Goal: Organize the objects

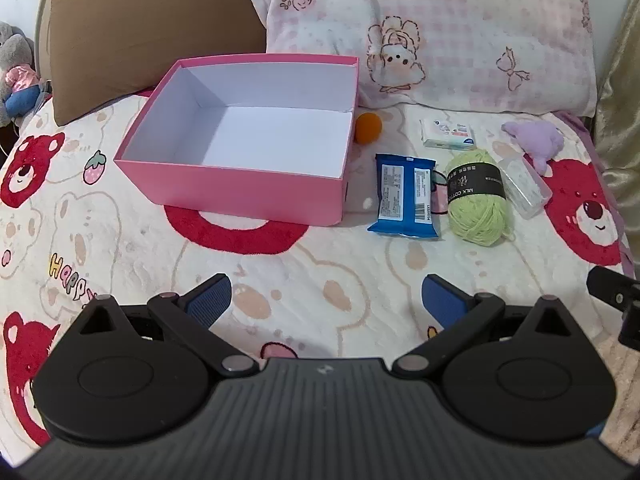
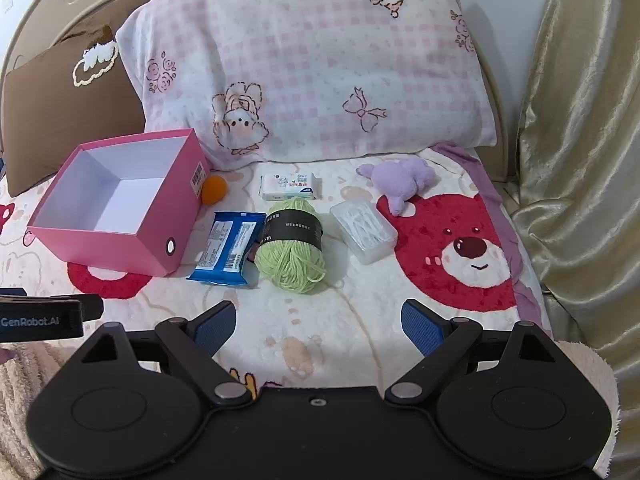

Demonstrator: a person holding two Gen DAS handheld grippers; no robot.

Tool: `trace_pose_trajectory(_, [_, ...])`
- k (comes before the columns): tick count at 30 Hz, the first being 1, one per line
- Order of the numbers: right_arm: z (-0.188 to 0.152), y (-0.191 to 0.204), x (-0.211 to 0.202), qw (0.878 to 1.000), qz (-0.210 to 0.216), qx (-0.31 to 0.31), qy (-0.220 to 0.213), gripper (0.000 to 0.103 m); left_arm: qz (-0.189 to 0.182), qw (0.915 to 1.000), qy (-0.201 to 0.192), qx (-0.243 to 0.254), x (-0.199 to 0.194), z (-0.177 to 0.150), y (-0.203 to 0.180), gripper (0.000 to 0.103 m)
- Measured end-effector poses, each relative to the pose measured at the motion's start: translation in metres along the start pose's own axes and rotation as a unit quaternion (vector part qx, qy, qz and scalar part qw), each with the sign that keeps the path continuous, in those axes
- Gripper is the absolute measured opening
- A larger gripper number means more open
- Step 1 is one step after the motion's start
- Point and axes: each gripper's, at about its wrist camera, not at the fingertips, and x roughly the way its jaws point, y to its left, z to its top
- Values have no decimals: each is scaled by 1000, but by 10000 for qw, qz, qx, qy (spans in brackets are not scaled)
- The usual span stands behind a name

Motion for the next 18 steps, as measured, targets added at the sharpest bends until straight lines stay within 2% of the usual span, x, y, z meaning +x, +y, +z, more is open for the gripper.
trace_pose_trajectory(18, [-2,2,-1,10000,-7,-34,-41,92,247,9996,-63,-87,-5,4,7,103])
